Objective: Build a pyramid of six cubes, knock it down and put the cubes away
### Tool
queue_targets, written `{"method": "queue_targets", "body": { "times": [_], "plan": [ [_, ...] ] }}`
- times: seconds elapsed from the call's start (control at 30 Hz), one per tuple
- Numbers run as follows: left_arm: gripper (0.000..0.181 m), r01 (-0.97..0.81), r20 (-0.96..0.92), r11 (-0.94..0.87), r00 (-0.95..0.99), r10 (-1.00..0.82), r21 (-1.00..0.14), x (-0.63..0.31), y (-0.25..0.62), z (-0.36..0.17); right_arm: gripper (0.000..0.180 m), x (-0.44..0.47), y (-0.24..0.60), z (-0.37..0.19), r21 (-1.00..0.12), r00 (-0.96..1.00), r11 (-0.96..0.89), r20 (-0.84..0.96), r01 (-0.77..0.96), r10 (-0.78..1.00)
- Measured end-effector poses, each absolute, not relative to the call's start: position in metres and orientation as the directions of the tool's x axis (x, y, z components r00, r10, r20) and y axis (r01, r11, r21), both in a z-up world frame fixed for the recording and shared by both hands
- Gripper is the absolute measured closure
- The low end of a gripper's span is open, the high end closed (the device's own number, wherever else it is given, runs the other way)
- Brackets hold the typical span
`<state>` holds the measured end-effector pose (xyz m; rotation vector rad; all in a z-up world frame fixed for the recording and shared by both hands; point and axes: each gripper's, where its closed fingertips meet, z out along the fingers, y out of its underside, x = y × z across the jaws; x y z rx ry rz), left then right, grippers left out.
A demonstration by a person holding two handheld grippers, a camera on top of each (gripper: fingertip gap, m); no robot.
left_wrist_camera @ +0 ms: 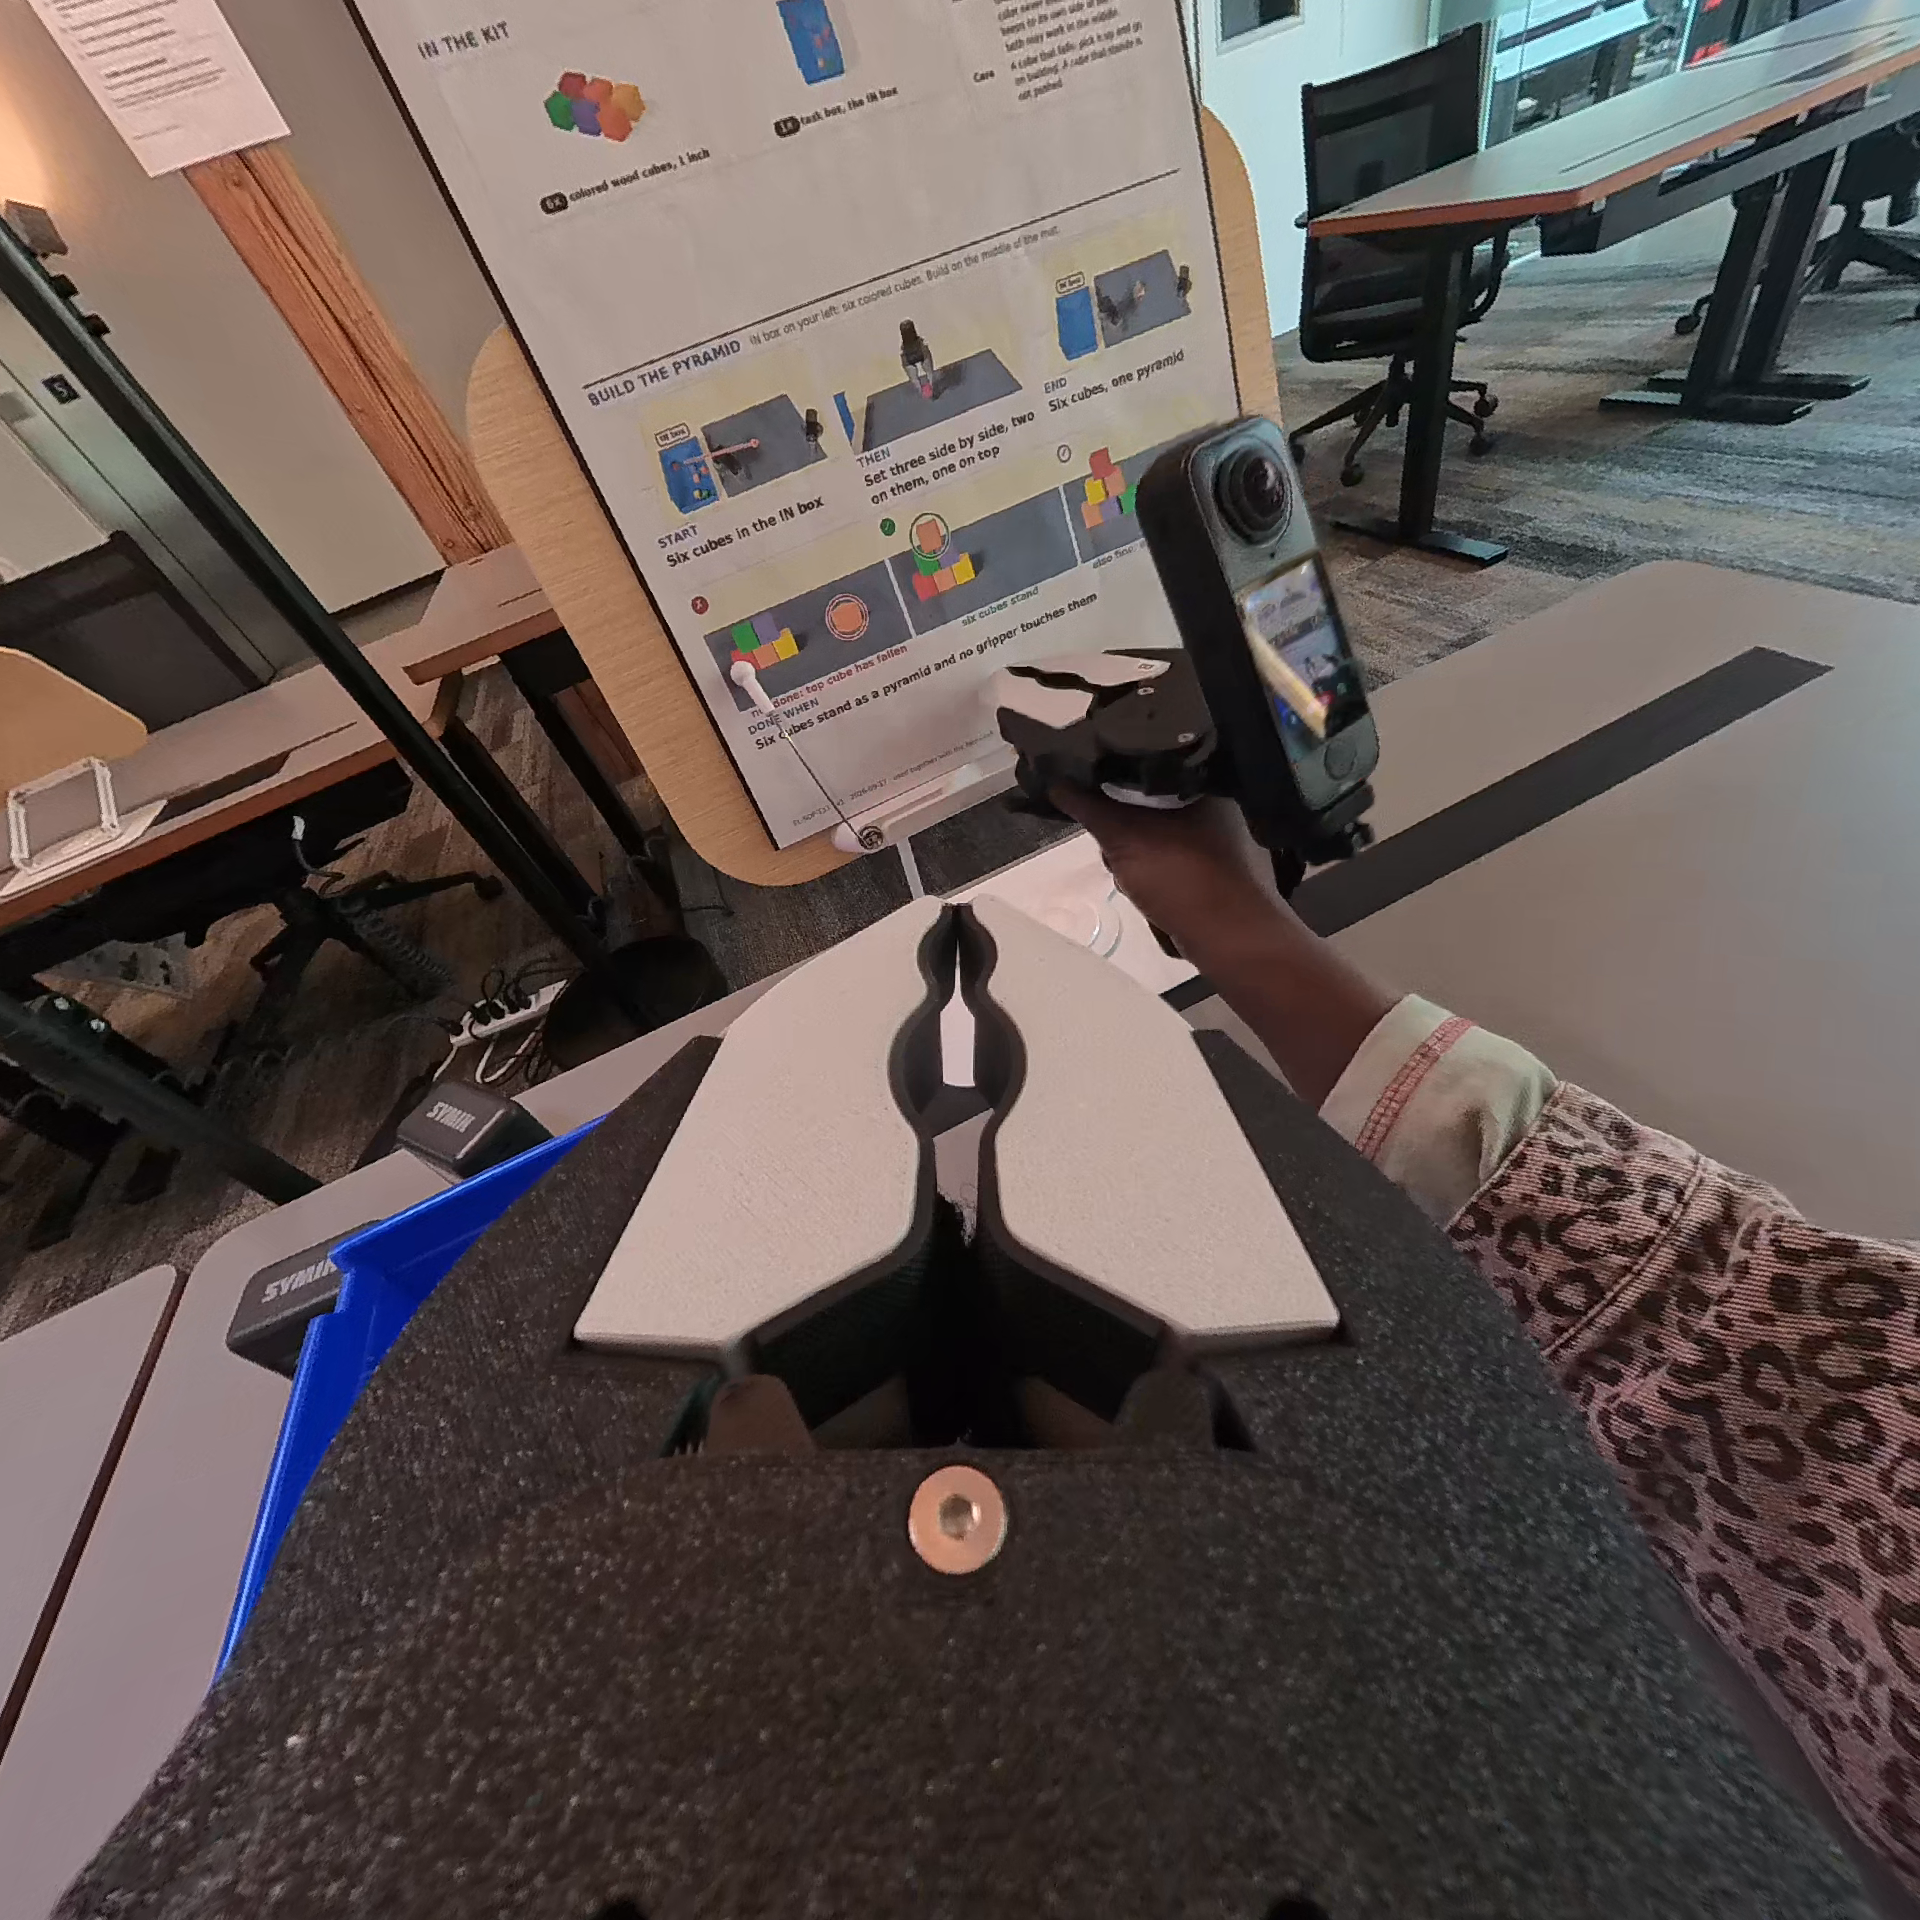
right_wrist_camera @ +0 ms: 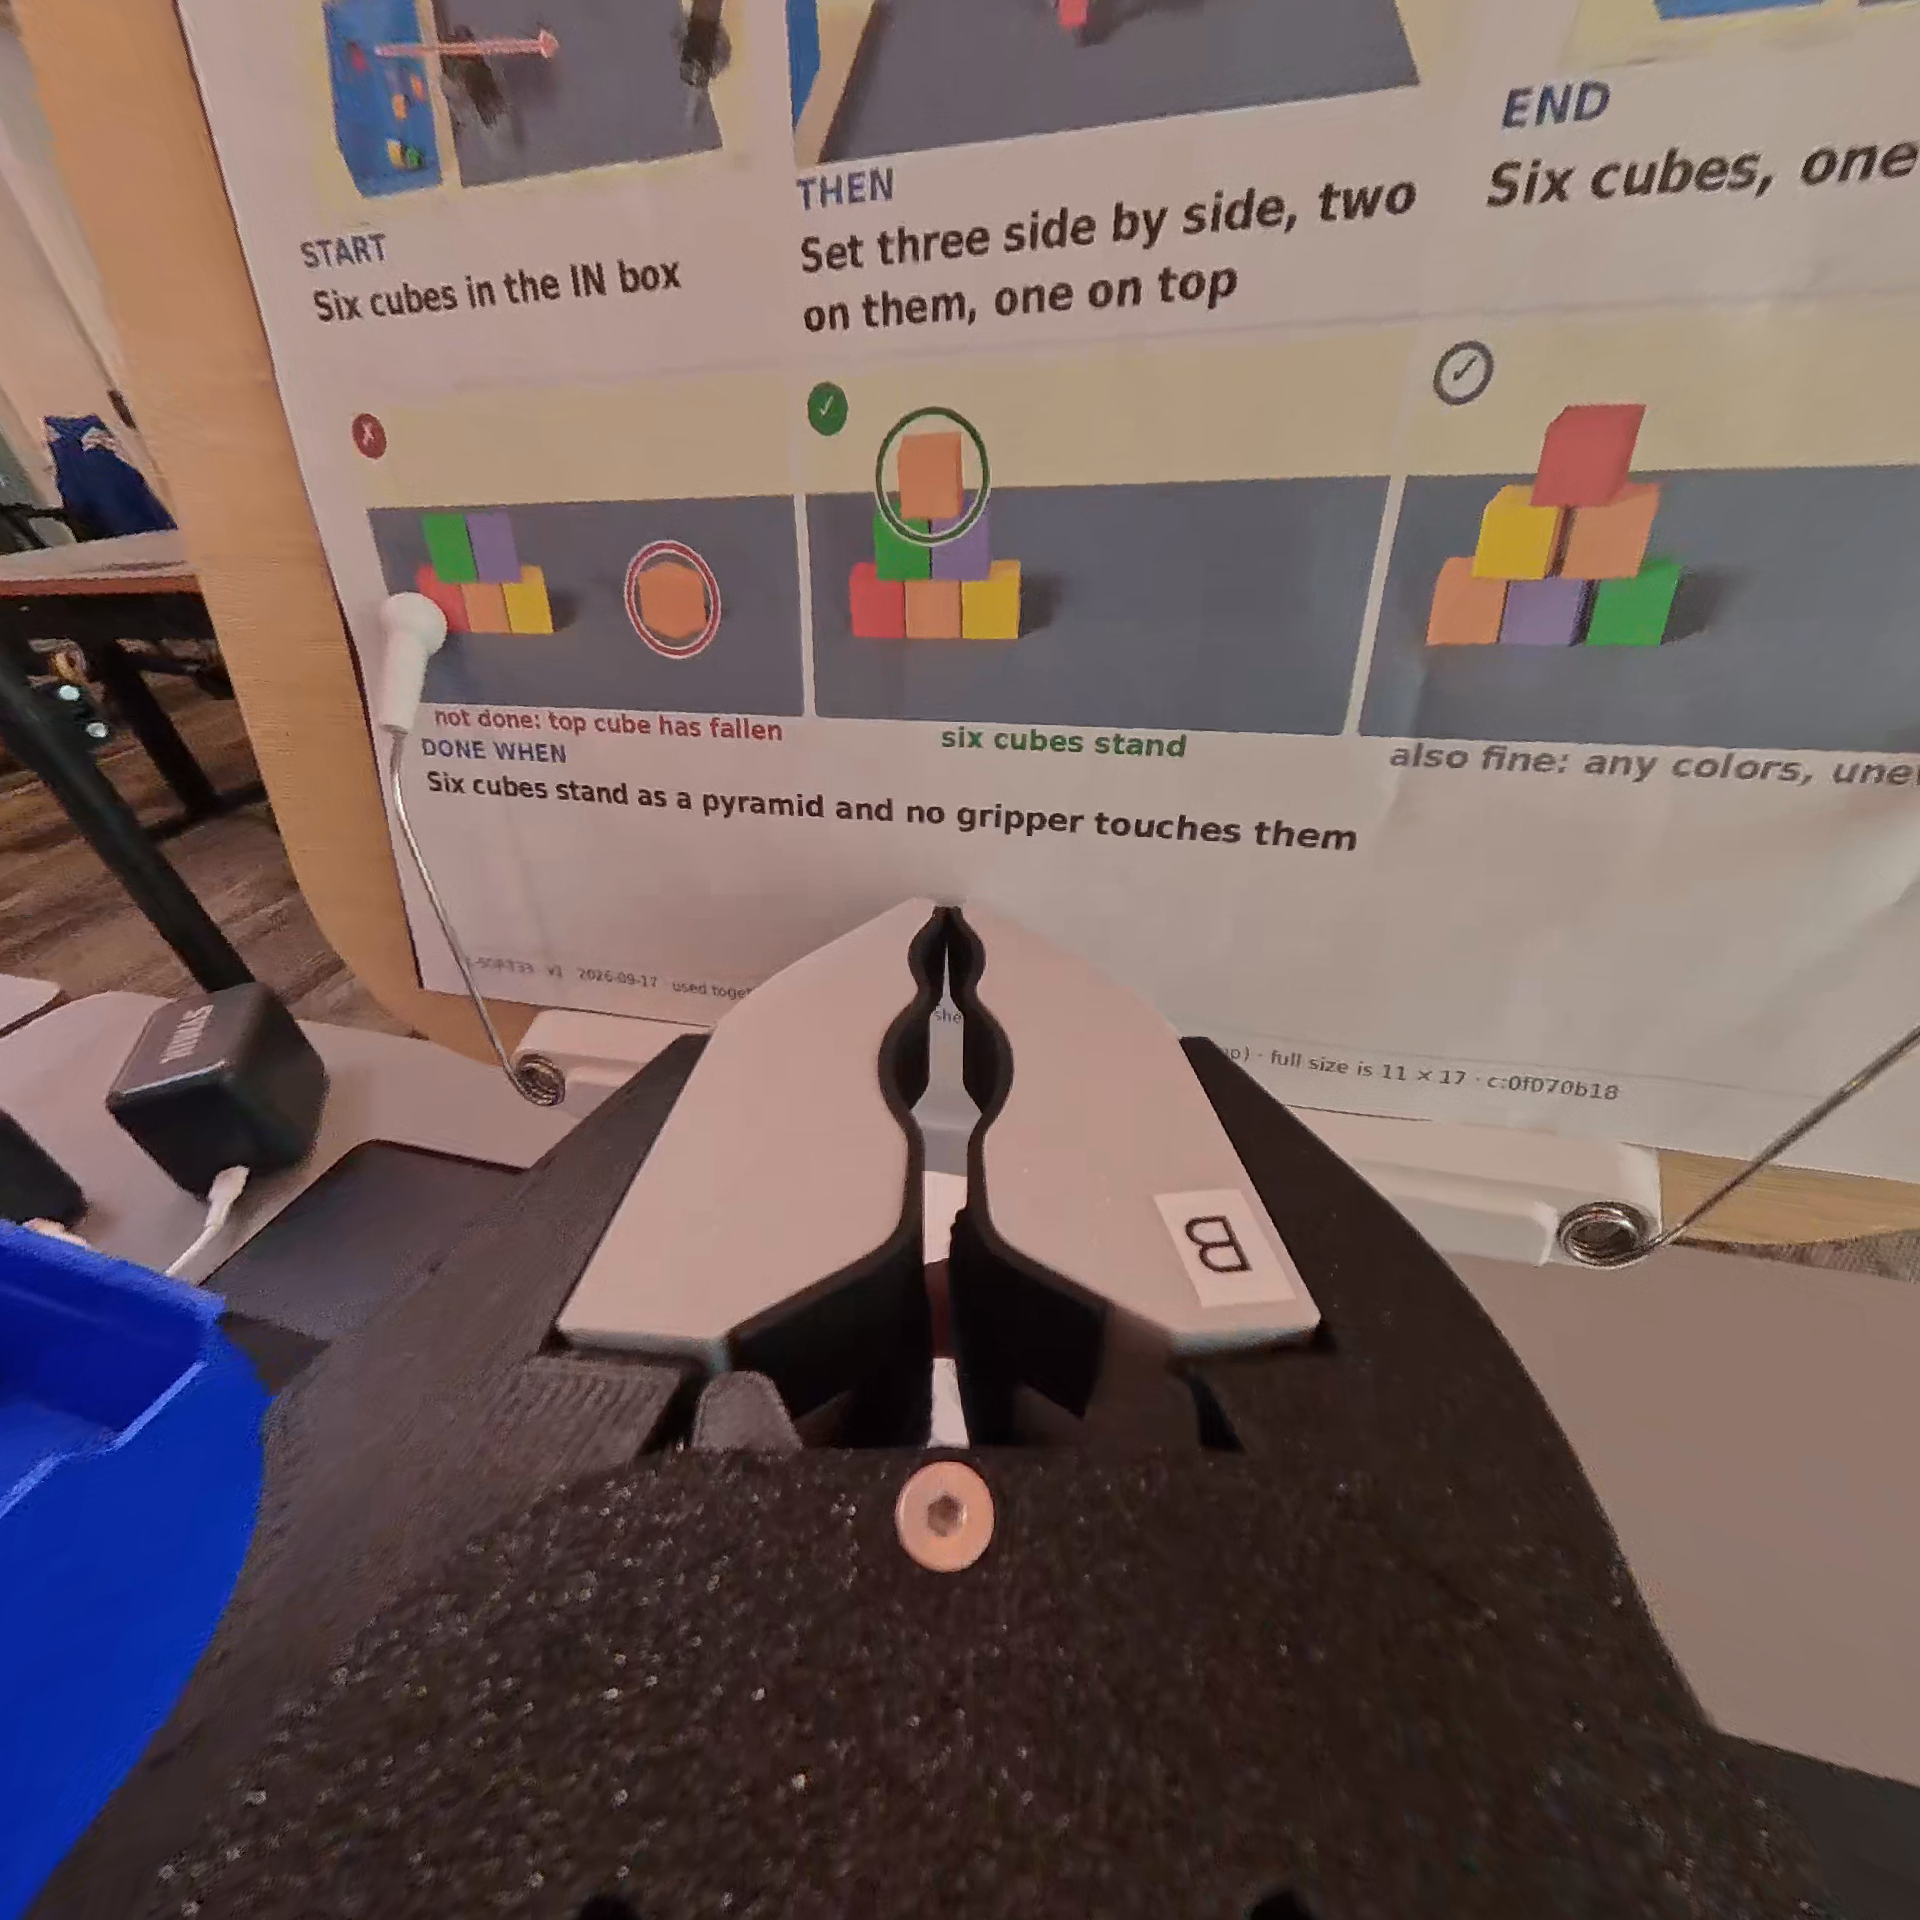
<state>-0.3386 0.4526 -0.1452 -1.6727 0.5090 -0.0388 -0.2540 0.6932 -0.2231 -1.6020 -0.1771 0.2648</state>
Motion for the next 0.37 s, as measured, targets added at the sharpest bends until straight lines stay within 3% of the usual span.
{"method": "queue_targets", "body": {
  "times": [0.03, 0.37],
  "plan": [
    [0.181, -0.305, -0.261, -0.075, 0.9, -0.349, -0.949, -0.3388, 0.4524, -0.1446, 0.18, -0.2548, 0.693, -0.2213, -0.999, 0.962, -0.03, -0.047, -0.041, 0.27],
    [0.181, -0.306, -0.263, -0.071, 0.899, -0.349, -0.949, -0.3387, 0.4519, -0.1439, 0.178, -0.2472, 0.692, -0.2164, -1.0, 0.973, 0.006, 0.028, 0.027, 0.229]
  ]
}}
